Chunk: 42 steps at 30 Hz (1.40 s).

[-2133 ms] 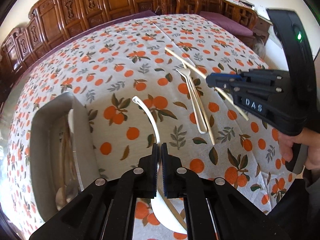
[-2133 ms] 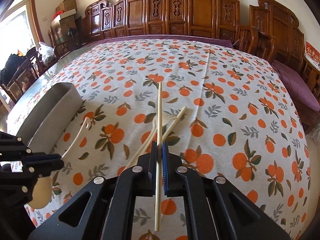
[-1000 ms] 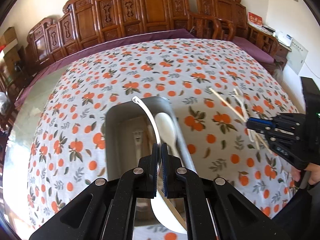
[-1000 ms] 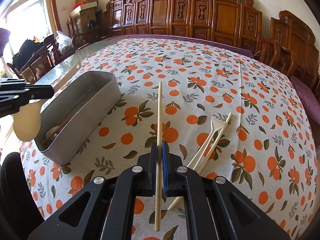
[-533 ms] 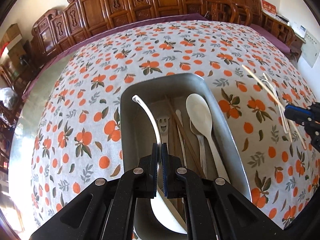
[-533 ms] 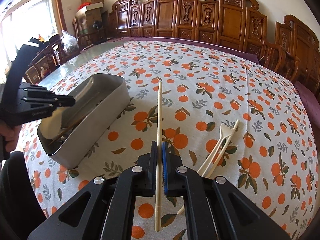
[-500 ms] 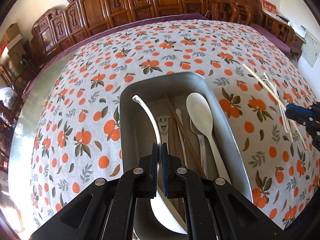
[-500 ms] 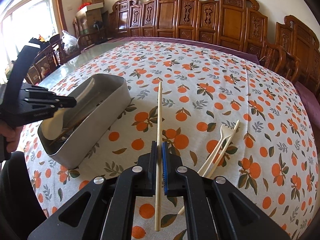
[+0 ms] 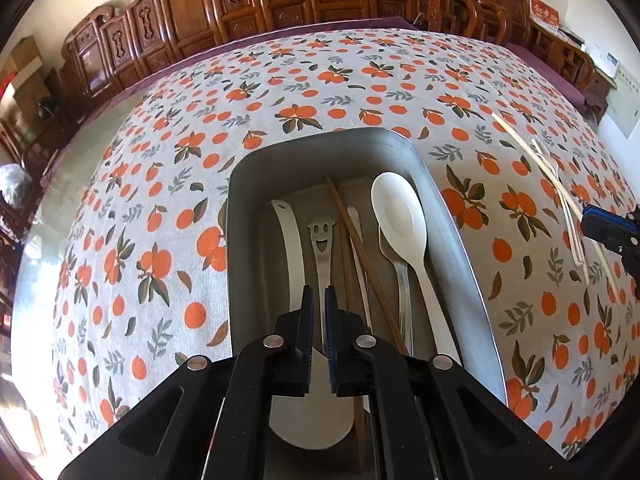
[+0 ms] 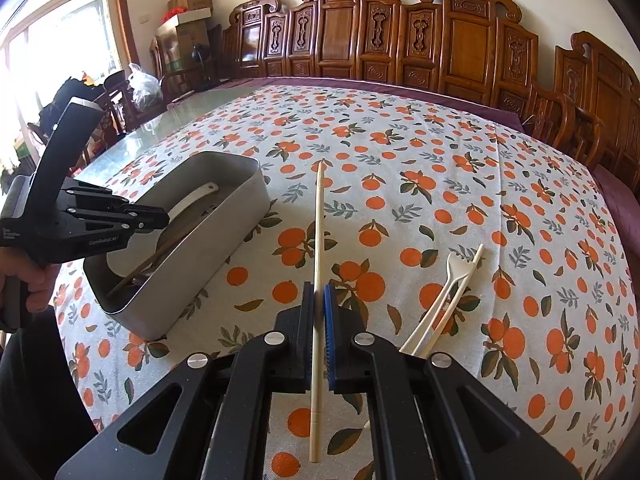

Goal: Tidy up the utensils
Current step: 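Carry the white spoon into the tray and open the left tool while the right holds its chopstick, then carry the wooden chopstick into the tray and open the right tool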

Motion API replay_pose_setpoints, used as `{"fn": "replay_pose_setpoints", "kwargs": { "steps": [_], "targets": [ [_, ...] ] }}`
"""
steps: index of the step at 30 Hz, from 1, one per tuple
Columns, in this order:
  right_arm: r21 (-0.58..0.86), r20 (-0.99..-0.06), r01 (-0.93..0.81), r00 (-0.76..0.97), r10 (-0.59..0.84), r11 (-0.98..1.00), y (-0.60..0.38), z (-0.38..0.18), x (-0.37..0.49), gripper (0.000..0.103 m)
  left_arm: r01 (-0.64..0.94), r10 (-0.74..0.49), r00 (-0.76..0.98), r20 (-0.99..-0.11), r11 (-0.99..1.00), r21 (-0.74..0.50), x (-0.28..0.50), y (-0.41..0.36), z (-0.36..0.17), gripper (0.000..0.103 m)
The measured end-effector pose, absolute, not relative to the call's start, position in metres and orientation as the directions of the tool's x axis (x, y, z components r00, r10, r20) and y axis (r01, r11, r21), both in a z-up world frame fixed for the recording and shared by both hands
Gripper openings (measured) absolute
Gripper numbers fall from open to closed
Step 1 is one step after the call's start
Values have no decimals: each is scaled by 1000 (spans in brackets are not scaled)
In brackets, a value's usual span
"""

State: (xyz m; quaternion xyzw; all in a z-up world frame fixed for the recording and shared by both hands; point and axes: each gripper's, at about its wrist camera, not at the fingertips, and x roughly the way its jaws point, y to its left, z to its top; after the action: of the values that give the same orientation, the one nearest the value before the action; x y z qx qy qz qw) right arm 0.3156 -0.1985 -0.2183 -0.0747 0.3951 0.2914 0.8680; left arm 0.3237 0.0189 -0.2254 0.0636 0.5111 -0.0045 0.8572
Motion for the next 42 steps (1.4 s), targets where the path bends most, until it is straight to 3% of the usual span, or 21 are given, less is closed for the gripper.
{"fn": "replay_pose_setpoints", "kwargs": {
  "steps": [2, 7, 21, 22, 23, 29, 32, 42],
  "targets": [
    [107, -728, -564, 517, 451, 819, -198, -218, 315, 6, 69, 52, 485, -873, 993, 97, 320, 19, -221, 20],
    [121, -720, -563, 517, 463, 817, -196, -214, 308, 6, 69, 35, 508, -861, 994, 81, 305, 22, -206, 21],
    [148, -683, -584, 523, 510, 798, -164, -177, 276, 6, 62, -42, 577, -815, 998, -7, 258, 37, -168, 38],
    [154, -680, -584, 523, 514, 797, -161, -174, 274, 6, 60, -43, 583, -812, 998, -10, 256, 40, -165, 46],
    [159, -678, -585, 521, 518, 796, -157, -172, 272, 6, 58, -43, 589, -807, 998, -11, 254, 42, -162, 61],
    [189, -674, -585, 507, 537, 789, -132, -162, 267, 6, 50, -58, 636, -769, 998, -34, 240, 58, -143, 82],
    [205, -675, -582, 498, 545, 787, -120, -159, 267, 6, 48, -59, 649, -759, 998, -36, 235, 65, -137, 86],
    [215, -713, -566, 466, 524, 796, -82, -165, 274, 6, 36, -51, 661, -749, 999, -36, 224, 95, -131, 87]
  ]
}}
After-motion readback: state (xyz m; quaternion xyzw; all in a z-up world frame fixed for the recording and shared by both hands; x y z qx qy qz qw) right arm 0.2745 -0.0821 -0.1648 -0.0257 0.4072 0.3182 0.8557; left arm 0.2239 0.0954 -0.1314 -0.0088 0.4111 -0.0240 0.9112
